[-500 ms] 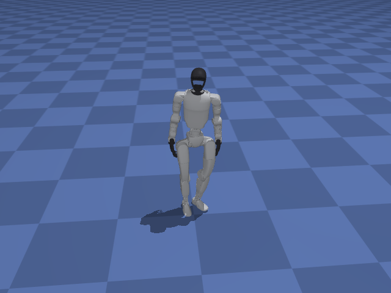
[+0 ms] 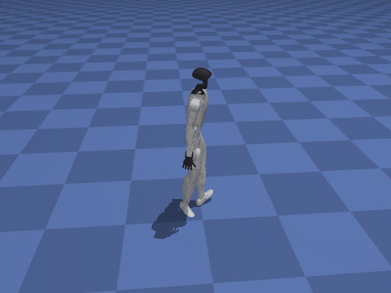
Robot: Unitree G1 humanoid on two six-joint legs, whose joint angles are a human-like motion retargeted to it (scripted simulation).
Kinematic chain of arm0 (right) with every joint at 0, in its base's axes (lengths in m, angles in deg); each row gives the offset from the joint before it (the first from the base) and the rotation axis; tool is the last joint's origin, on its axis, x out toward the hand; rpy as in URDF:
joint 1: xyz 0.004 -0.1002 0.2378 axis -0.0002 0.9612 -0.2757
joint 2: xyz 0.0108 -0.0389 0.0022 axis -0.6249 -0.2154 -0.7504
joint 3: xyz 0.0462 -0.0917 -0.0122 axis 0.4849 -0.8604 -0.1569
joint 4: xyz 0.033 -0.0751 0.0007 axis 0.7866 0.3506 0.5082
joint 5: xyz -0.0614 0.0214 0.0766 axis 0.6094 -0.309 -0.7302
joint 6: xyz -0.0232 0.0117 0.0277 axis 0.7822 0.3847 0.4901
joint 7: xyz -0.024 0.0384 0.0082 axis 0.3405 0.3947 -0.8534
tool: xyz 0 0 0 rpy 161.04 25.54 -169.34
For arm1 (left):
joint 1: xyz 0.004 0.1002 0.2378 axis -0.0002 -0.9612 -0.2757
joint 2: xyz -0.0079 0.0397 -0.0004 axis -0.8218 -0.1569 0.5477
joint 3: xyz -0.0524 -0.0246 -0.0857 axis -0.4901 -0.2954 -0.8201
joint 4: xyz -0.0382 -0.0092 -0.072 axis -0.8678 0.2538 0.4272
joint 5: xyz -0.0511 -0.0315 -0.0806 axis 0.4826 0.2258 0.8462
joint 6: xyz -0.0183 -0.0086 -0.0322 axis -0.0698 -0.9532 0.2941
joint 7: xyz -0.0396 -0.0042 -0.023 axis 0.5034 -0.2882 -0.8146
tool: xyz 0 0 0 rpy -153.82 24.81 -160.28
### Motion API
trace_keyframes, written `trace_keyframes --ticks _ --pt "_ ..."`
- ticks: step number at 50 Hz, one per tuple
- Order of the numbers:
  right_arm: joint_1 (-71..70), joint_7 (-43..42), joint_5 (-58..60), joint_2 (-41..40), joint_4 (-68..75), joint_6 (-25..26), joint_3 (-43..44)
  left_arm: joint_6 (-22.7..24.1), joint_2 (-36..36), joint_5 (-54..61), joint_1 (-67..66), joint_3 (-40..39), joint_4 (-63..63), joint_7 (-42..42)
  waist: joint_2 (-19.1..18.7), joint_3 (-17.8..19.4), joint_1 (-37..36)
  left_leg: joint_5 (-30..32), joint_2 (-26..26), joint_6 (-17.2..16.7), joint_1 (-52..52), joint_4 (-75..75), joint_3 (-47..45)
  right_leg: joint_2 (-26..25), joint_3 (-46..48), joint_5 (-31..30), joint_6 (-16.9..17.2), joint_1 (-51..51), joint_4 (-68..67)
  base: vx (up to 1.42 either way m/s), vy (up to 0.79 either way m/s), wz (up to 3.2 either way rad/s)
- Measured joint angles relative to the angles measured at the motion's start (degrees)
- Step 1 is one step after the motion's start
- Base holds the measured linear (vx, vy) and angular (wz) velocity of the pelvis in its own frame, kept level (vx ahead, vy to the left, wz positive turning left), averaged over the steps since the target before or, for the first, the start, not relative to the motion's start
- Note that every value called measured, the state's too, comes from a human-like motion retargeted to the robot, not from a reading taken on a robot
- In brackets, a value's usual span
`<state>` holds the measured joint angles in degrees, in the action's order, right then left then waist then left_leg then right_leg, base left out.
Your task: In place motions
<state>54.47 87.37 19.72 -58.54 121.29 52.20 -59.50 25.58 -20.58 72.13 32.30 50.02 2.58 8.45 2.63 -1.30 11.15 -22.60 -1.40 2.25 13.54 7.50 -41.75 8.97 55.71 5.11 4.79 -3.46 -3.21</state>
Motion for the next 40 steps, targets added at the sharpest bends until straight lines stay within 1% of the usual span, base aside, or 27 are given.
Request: trace_keyframes --ticks 2,3,5,7,8,10,11,12,14,16,18,19,20,22,25,27,30,33,35,36,37,38,40 --pt "-0.37 -0.3 0.02 -0.32 -0.78 -0.28 -0.06 -0.11 0.11 0.68 -0.37 -0.96 0.5 0.24 0.27 -0.75 0.3 1.58 1.86 -1.66 -0.86 0.7 -6.91 -0.03 3.34 -0.12 0.53 -0.69 1.04 -0.14 -0.03 1.74" --pt "-0.61 -0.34 0.14 -0.54 -1.37 -0.53 -0.11 -0.13 0.36 1.24 -0.72 -1.59 0.62 0.37 0.43 -1.35 0.57 3.74 2.72 -1.23 -1.51 1.18 -11.03 -0.04 5.79 -0.12 0.96 -1.16 1.68 -0.12 -0.01 1.86" --pt "-0.95 -0.19 0.34 -0.92 -2.35 -0.83 -0.52 -0.08 0.94 2.24 -1.3 -2.71 0.68 0.55 0.83 -2.23 0.84 9.01 3.25 1.76 -2.26 2.61 -13.14 0.14 9.26 -0.28 1.71 -1.96 2.62 -0.1 0.02 1.54" --pt "-1.36 0.09 0.44 -1.28 -2.9 -0.98 -1.13 0.0 1.6 2.86 -1.8 -4.02 0.71 0.54 0.93 -2.6 0.21 11.75 2.65 2.8 -1.97 3.81 -7.2 -0.02 10.8 -0.45 2.2 -2.68 3.05 -0.08 0.07 0.69" --pt "-1.48 0.19 0.46 -1.45 -3.03 -1.03 -1.44 0.02 1.99 3.04 -2.19 -4.65 0.67 0.52 0.97 -2.76 -0.45 10.81 1.92 2.31 -2.15 3.57 -4.58 -0.06 11.02 -0.44 2.34 -2.99 3.01 -0.05 0.11 0.15" --pt "-1.84 0.51 0.65 -2.03 -3.33 -1.0 -2.15 0.09 3.14 3.85 -3.25 -6.2 0.79 0.32 0.78 -2.96 -2.89 10.48 -1.45 3.31 -2.04 -0.12 4.2 -0.17 10.59 -0.41 2.45 -3.91 2.62 -0.01 0.13 -0.11" --pt "-2.03 0.65 0.8 -2.34 -3.52 -1.13 -2.33 0.1 3.56 4.31 -3.52 -6.69 0.97 0.23 0.55 -3.4 -2.85 10.83 -1.13 2.93 -3.06 -0.84 0.29 -0.12 11.18 -0.4 2.53 -4.07 2.47 -0.04 0.17 0.14" --pt "-2.2 0.8 0.93 -2.64 -3.74 -1.29 -2.57 0.11 3.92 4.76 -3.73 -7.14 1.15 0.17 0.28 -3.74 -2.84 11.03 -1.13 2.61 -3.74 -1.62 -1.45 -0.13 11.72 -0.36 2.62 -4.28 2.27 -0.08 0.17 0.34" --pt "-2.41 1.16 1.13 -3.2 -4.27 -1.7 -3.36 0.14 4.25 5.48 -3.84 -7.69 1.41 0.18 -0.43 -3.91 -2.78 10.9 -1.88 1.98 -3.94 -3.09 2.33 -0.34 12.64 -0.12 2.74 -4.9 1.63 -0.08 0.12 0.28" --pt "-2.49 1.62 1.58 -3.52 -4.8 -2.04 -4.26 0.21 4.13 5.69 -3.72 -7.58 1.33 0.11 -1.44 -3.87 -2.43 10.61 -1.56 1.42 -4.48 -4.01 2.45 -0.72 14.02 0.41 2.44 -5.67 0.47 -0.1 0.14 0.35" --pt "-2.41 2.03 2.52 -3.65 -5.27 -2.3 -5.15 0.21 3.74 5.36 -3.53 -6.88 0.93 -0.17 -2.93 -3.72 -2.11 9.99 -0.89 1.33 -4.73 -4.66 3.05 -1.4 15.05 1.24 1.45 -6.36 -1.46 -0.11 0.15 0.39" --pt "-2.22 2.04 3.16 -3.65 -5.41 -2.34 -5.78 0.18 3.35 4.94 -3.35 -6.24 0.52 -0.46 -3.97 -3.44 -1.74 9.81 0.07 1.19 -4.74 -4.62 4.05 -1.77 14.12 1.8 -0.59 -6.29 -3.31 -0.1 0.11 0.51" --pt "-1.98 1.97 3.86 -3.63 -5.53 -2.35 -6.52 0.14 2.87 4.42 -3.13 -5.47 0.02 -0.8 -5.14 -3.05 -1.26 9.67 1.31 0.98 -4.75 -4.43 5.24 -2.14 12.53 2.43 -3.33 -6.03 -5.54 -0.11 0.09 0.63" --pt "-1.76 1.67 4.28 -3.58 -5.14 -2.3 -7.21 -0.13 1.87 3.51 -2.24 -4.34 -0.89 -1.55 -6.41 -2.24 0.0 9.77 2.33 1.28 -4.87 -4.38 6.84 -1.95 6.74 3.31 -3.64 -4.09 -10.28 -0.14 0.08 0.88" --pt "-1.7 1.59 4.03 -3.8 -3.43 -2.12 -7.19 -0.58 0.13 1.81 0.3 -2.94 -2.26 -2.38 -7.44 -0.56 2.88 10.73 2.65 2.23 -5.1 -4.8 10.91 -1.36 -7.39 5.75 -1.44 2.46 -20.01 -0.16 0.03 1.24" --pt "-1.5 1.89 3.65 -3.93 -2.18 -1.86 -6.96 -0.38 -0.64 1.81 1.6 -2.02 -3.52 -2.09 -6.9 -0.35 2.94 11.26 2.05 2.86 -4.97 -5.13 11.83 -2.99 -14.77 6.96 -1.18 5.76 -21.54 -0.12 0.0 0.81" --pt "-0.95 1.77 4.02 -4.06 -0.98 -1.56 -6.97 0.39 -1.07 2.71 2.35 -0.97 -6.27 -2.22 -6.51 -0.14 4.17 11.85 1.54 3.47 -4.54 -5.15 13.83 -6.04 -21.79 8.18 -1.85 9.12 -20.32 -0.07 0.0 0.9" --pt "-0.54 1.14 4.72 -4.14 0.32 -1.28 -6.72 1.09 -1.27 2.85 3.17 -0.16 -8.22 -3.62 -5.3 0.18 7.52 12.52 -0.72 4.03 -4.77 -5.46 16.77 -8.27 -28.97 8.83 -0.48 12.2 -15.47 -0.02 -0.01 1.38" --pt "0.01 1.03 4.61 -4.02 1.03 -1.16 -6.46 1.16 -1.03 2.49 3.34 0.23 -8.41 -3.74 -3.9 0.53 8.79 12.74 -2.59 4.21 -5.93 -5.63 18.0 -9.24 -32.86 7.04 -1.19 12.64 -11.1 0.05 0.01 1.11" --pt "0.25 1.08 4.51 -3.9 1.45 -1.04 -6.28 1.14 -0.87 2.39 3.43 0.46 -8.18 -3.62 -2.85 0.68 8.96 12.76 -3.77 4.26 -6.76 -5.66 18.4 -9.23 -35.32 3.62 -1.96 12.53 -8.96 0.11 0.01 0.79" --pt "0.4 1.18 4.47 -3.82 1.93 -0.89 -6.06 1.08 -0.74 2.28 3.55 0.64 -7.83 -3.56 -2.02 0.7 8.68 12.74 -4.6 4.25 -7.41 -5.68 18.59 -9.2 -36.96 2.13 -2.64 12.22 -7.64 0.16 0.0 0.33" --pt "0.37 1.34 4.58 -3.82 2.51 -0.7 -5.79 0.98 -0.67 2.16 3.73 0.7 -7.22 -3.61 -1.65 0.49 7.47 12.64 -4.71 4.14 -7.69 -5.66 18.36 -9.13 -36.98 4.5 -3.13 11.52 -7.97 0.18 0.01 0.26" --pt "0.58 1.53 5.05 -3.73 3.19 -0.31 -4.85 0.81 -0.04 1.84 3.65 1.13 -5.98 -3.9 -1.2 0.16 7.64 12.67 -5.79 4.38 -8.12 -5.31 20.47 -9.0 -34.66 4.61 -3.51 10.76 -7.23 0.18 0.02 0.51"
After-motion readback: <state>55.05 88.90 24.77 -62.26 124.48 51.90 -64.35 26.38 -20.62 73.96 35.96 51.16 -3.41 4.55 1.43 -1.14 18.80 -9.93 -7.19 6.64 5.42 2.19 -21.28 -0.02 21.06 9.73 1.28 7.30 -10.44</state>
